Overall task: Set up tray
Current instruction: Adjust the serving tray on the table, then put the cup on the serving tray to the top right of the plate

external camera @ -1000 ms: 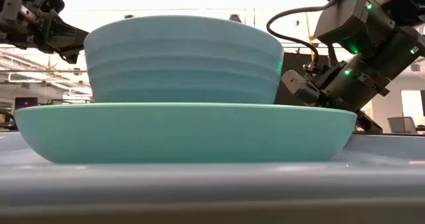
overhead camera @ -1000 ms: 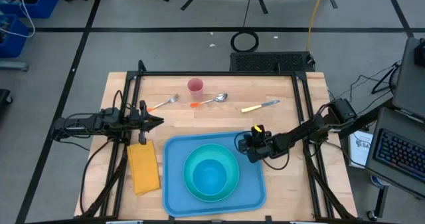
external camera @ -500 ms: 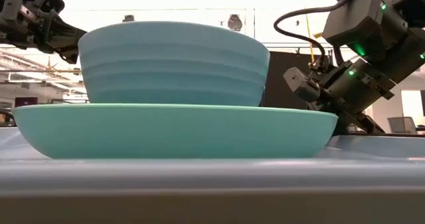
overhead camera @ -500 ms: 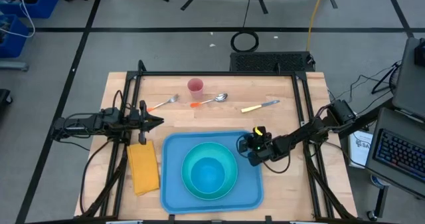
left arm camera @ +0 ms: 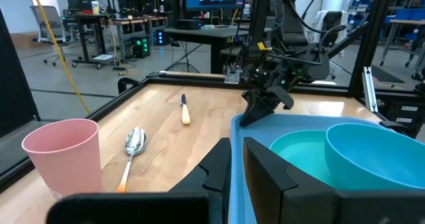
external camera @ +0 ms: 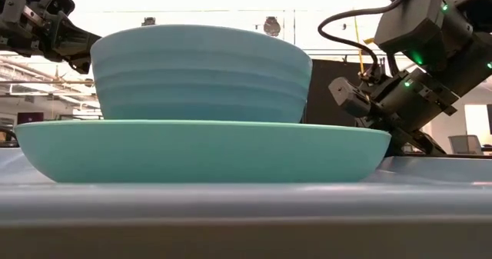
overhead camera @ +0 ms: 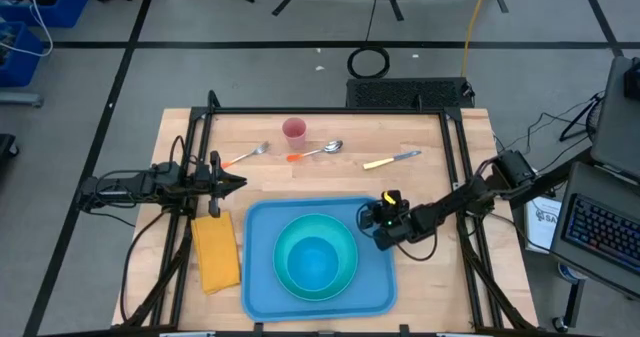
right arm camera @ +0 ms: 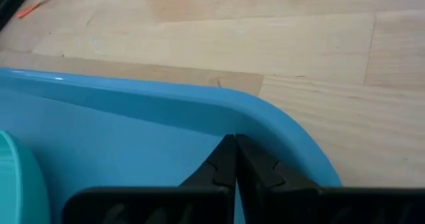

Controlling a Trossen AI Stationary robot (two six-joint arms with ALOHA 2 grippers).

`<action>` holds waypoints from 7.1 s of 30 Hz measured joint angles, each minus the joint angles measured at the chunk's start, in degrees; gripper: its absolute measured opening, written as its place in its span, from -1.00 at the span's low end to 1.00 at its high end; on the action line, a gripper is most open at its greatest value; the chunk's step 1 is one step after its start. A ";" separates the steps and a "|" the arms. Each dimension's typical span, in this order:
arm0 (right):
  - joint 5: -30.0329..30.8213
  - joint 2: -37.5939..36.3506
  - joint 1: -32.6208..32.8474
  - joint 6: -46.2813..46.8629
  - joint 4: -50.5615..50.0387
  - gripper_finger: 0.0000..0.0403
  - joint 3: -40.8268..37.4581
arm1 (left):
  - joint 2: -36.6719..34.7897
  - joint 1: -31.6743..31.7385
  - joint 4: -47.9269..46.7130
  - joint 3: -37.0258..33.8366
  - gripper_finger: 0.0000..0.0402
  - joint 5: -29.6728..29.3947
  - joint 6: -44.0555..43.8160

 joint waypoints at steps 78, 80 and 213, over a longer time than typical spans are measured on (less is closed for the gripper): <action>-36.22 -14.03 -27.94 -48.30 4.35 -1.00 3.65 | 0.02 0.01 0.09 0.00 -0.77 -0.19 -0.42; -37.64 -14.03 -28.50 -48.11 2.85 -1.00 4.41 | 0.01 0.01 0.09 0.00 -0.77 -0.19 -0.28; -54.92 30.58 -44.87 -111.49 -29.55 -0.34 80.26 | 0.00 0.08 2.99 -0.02 -0.77 -7.62 6.73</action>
